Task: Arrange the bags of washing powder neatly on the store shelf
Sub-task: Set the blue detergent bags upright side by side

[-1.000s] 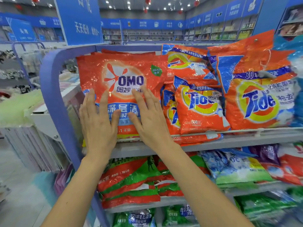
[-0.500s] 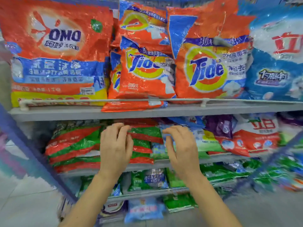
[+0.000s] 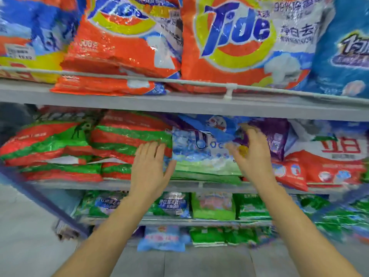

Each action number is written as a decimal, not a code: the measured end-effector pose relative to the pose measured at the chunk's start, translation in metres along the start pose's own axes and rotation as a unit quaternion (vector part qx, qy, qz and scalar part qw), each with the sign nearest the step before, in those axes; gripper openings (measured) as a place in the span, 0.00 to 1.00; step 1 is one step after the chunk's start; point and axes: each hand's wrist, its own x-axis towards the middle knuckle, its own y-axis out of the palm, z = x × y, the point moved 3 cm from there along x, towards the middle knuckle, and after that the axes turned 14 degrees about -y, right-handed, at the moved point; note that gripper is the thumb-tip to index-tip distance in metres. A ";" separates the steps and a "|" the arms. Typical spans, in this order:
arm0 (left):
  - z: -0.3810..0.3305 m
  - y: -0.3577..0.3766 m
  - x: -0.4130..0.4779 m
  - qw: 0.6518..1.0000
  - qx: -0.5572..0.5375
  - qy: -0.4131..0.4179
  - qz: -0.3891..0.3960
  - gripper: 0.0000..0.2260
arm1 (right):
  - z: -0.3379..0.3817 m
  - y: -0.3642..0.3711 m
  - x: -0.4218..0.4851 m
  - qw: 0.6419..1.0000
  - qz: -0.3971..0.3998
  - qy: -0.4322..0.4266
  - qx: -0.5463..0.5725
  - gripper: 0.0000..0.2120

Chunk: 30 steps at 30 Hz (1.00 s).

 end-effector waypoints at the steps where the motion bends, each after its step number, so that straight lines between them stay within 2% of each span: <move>1: -0.003 0.005 0.007 1.000 0.009 -0.002 0.000 0.25 | -0.003 0.006 0.006 1.000 0.016 -0.011 0.006 0.27; 3: -0.008 0.016 0.022 1.000 0.021 -0.006 0.006 0.28 | -0.006 0.018 0.016 0.998 0.047 -0.031 0.015 0.27; 5: -0.008 0.027 0.031 0.999 0.029 -0.013 0.015 0.32 | -0.007 0.027 0.020 0.997 0.060 -0.042 0.028 0.23; 7: -0.007 0.037 0.033 0.999 0.030 -0.017 0.012 0.33 | -0.012 0.034 0.019 0.997 0.037 -0.047 0.054 0.19; 12: -0.005 0.046 0.030 1.000 0.023 -0.006 -0.009 0.30 | -0.025 0.036 0.008 0.994 0.001 -0.052 0.095 0.25; 16: -0.005 0.048 0.029 1.000 0.014 -0.002 -0.012 0.29 | -0.016 0.017 0.005 0.982 -0.091 -0.068 0.150 0.25; 19: -0.003 0.050 0.029 1.000 0.006 -0.001 -0.022 0.29 | -0.008 0.005 0.001 0.966 -0.123 -0.056 0.220 0.28; 21: -0.002 0.051 0.029 1.000 -0.003 0.001 -0.025 0.29 | -0.002 -0.003 -0.003 0.956 -0.148 -0.043 0.251 0.23; 24: -0.001 0.049 0.030 0.999 -0.047 -0.013 -0.025 0.30 | 0.010 -0.017 -0.012 0.942 -0.182 -0.040 0.278 0.16; 28: -0.014 0.031 0.031 0.990 -0.136 -0.039 -0.021 0.33 | 0.027 -0.039 -0.017 0.929 -0.172 -0.024 0.327 0.23; 30: -0.025 0.028 0.029 0.972 -0.232 -0.019 0.027 0.35 | 0.039 -0.054 -0.011 0.934 -0.161 -0.034 0.317 0.18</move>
